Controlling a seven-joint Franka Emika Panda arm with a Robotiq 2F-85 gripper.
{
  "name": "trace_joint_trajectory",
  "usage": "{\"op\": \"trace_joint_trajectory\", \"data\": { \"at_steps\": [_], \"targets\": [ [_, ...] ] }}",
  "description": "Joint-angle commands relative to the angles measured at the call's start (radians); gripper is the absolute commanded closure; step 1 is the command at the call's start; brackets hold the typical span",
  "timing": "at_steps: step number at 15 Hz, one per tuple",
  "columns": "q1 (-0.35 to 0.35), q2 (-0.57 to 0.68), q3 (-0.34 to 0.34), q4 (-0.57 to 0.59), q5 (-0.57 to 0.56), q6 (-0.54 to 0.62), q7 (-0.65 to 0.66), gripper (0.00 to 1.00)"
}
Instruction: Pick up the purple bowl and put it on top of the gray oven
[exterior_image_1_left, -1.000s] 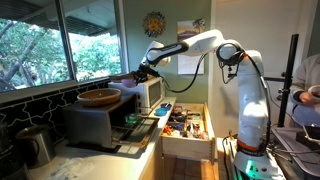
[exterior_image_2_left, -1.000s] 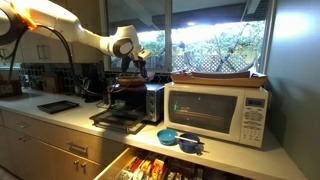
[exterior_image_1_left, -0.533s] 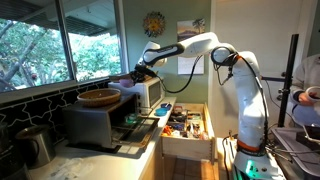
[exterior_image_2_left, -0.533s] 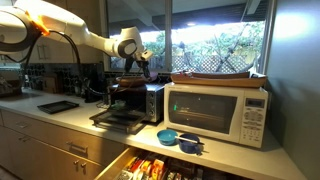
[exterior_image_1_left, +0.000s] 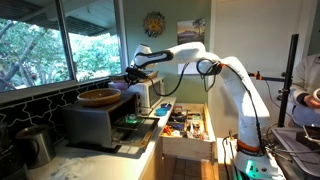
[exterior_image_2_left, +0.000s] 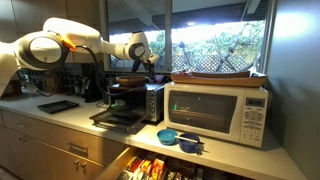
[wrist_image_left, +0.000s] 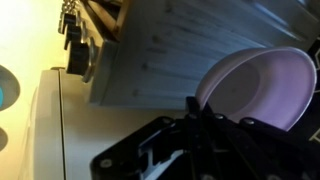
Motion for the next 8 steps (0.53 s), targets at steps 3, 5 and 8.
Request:
{"op": "trace_joint_trajectory", "data": {
  "at_steps": [3, 5, 8],
  "targets": [
    [0.008, 0.174, 0.004, 0.294, 0.024, -0.147, 0.012, 0.99],
    [0.007, 0.219, 0.005, 0.361, 0.029, -0.169, 0.019, 0.99],
    [0.002, 0.263, 0.019, 0.415, 0.035, -0.173, 0.011, 0.99]
  ]
}}
